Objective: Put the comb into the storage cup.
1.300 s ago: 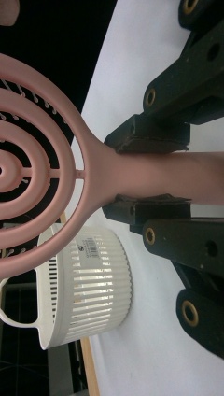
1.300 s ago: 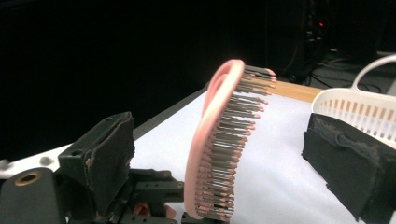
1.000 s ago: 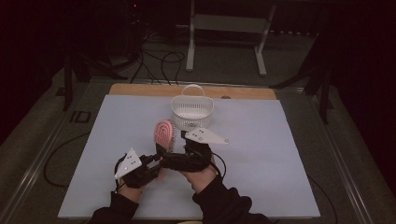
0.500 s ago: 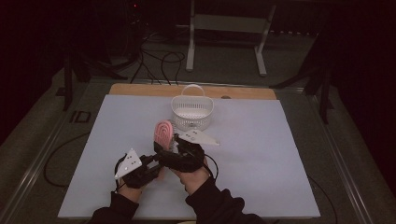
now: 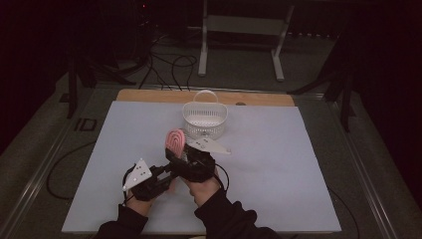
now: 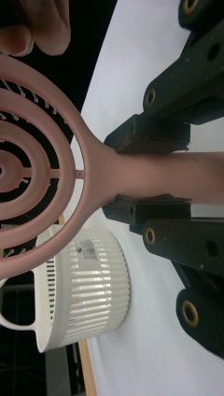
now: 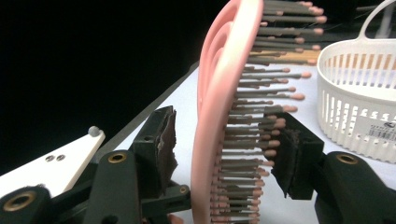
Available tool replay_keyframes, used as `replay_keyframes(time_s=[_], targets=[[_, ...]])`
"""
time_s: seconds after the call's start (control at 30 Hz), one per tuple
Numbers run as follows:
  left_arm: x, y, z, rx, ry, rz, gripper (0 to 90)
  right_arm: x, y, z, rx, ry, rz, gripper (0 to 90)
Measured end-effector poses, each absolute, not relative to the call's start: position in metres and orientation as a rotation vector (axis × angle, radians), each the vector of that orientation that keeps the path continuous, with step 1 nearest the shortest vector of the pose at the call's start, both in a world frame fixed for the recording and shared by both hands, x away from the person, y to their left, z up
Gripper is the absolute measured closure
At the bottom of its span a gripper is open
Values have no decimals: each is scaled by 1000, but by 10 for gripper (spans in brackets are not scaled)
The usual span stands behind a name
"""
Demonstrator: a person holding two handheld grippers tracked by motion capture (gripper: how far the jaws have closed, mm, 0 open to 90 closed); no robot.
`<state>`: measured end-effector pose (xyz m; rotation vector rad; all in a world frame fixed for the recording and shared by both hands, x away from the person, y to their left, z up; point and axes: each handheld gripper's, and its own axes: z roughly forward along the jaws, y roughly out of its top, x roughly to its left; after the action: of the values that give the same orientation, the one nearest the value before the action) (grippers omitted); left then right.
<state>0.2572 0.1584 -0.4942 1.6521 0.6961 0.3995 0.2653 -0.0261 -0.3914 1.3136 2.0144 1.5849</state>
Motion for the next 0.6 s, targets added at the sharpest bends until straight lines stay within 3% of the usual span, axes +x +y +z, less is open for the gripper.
replay_keyframes(time_s=[0.6], targets=[[258, 158, -494, 1667, 699, 393, 707, 270, -28, -394, 1348, 1993, 1585, 615]])
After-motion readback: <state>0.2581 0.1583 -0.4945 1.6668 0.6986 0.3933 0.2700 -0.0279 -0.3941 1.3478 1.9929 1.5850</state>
